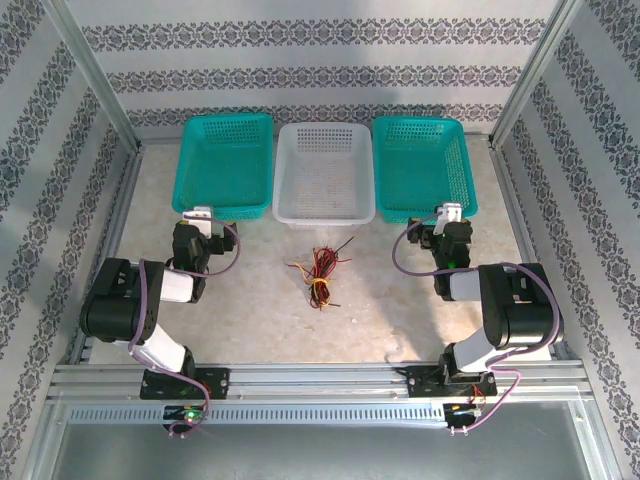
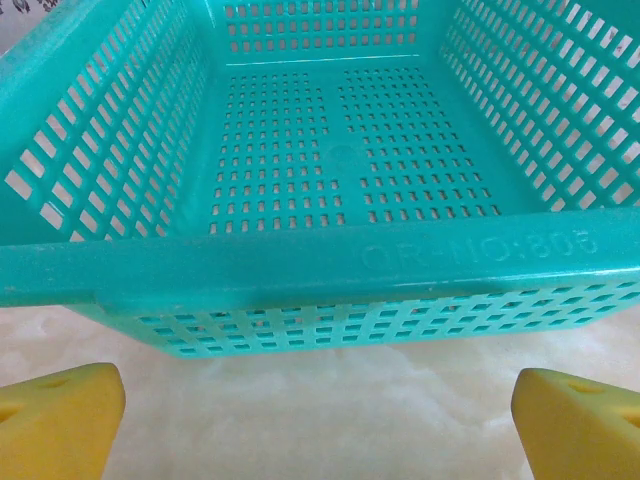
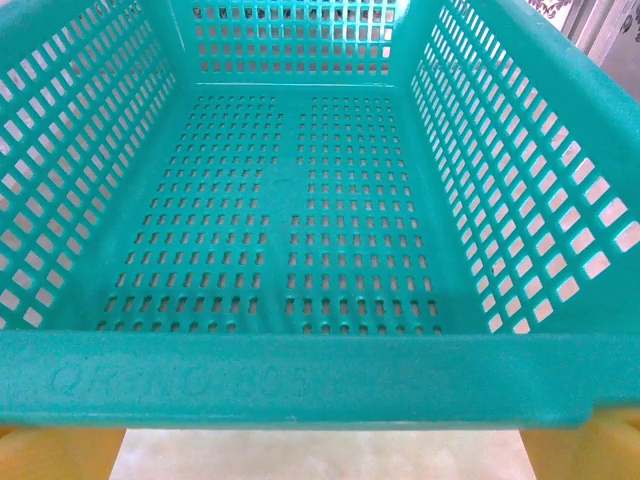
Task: Untangle the cables
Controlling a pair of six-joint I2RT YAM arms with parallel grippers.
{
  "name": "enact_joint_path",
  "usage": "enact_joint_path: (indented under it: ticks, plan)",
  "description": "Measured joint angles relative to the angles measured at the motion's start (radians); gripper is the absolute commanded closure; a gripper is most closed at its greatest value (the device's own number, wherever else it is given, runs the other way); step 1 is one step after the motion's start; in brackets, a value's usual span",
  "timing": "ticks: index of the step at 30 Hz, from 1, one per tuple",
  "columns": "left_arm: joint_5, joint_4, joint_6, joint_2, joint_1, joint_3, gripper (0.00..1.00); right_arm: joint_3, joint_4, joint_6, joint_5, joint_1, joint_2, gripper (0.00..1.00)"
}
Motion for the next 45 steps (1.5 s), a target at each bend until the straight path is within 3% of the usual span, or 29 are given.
enact_joint_path:
  ticks: [34, 41, 45]
  plan:
    - [0.001, -0.06, 0.0, -0.012, 0.011, 0.015, 0.01, 0.0, -0.043, -0.004, 0.03, 0.024, -0.04, 0.02]
    - [-0.076, -0.306, -0.046, -0.3, 0.01, 0.075, 0.0, -0.017, -0.157, -0.007, 0.135, 0.106, -0.321, 0.02]
    - [-0.15, -0.461, -0.159, -0.454, -0.027, 0.121, 0.0, 0.026, -0.381, 0.064, 0.258, 0.146, -0.469, 0.02]
